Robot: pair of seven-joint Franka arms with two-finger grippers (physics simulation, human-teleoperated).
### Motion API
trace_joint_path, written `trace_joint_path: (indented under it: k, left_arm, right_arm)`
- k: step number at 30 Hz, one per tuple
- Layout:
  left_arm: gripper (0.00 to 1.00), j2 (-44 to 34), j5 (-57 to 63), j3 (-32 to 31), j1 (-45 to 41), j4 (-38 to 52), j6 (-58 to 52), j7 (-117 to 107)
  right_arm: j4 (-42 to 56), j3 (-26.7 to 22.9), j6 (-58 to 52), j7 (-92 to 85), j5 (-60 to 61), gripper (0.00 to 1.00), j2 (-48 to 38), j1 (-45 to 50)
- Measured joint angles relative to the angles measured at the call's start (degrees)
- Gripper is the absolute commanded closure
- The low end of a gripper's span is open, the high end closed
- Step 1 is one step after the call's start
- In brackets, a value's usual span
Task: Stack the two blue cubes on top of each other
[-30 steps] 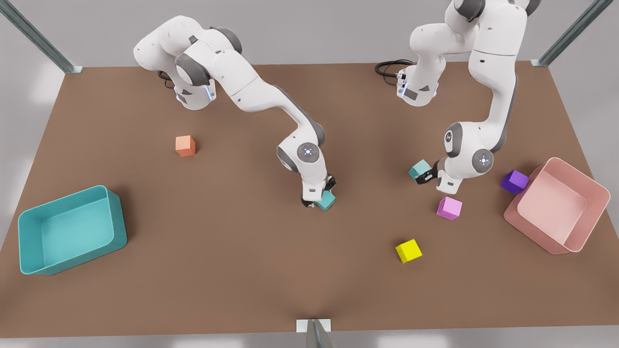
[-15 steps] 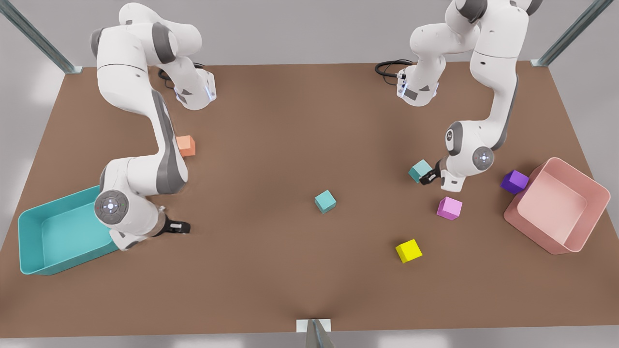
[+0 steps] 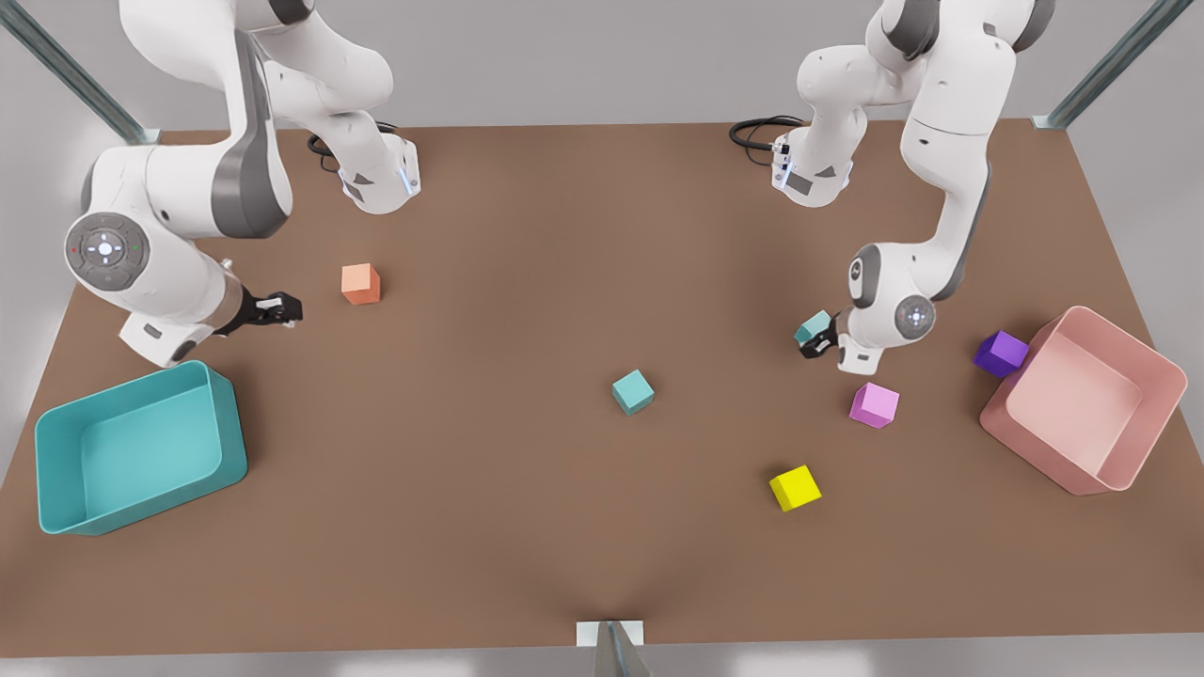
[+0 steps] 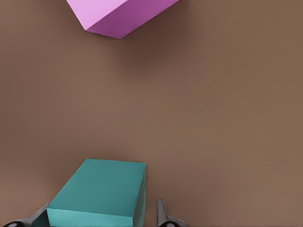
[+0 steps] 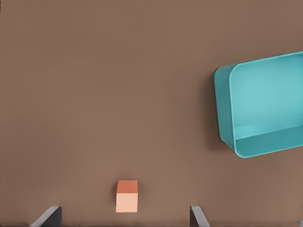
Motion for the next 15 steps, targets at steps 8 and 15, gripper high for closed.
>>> trace_joint_path:
  k: [8, 15]
  left_arm:
    - [0.47, 0.3, 0.8, -2.0, -0.3, 5.2, -1.6, -1.7]
    - [0.47, 3.1, 4.3, -19.7, -9.9, 29.1, -15.0, -6.9]
  right_arm:
    - [-0.1, 0.0, -1.6, -3.1, 1.0, 0.00, 0.6, 0.2]
    - [0.2, 0.0, -2.8, -4.3, 1.0, 0.00, 0.5, 0.2]
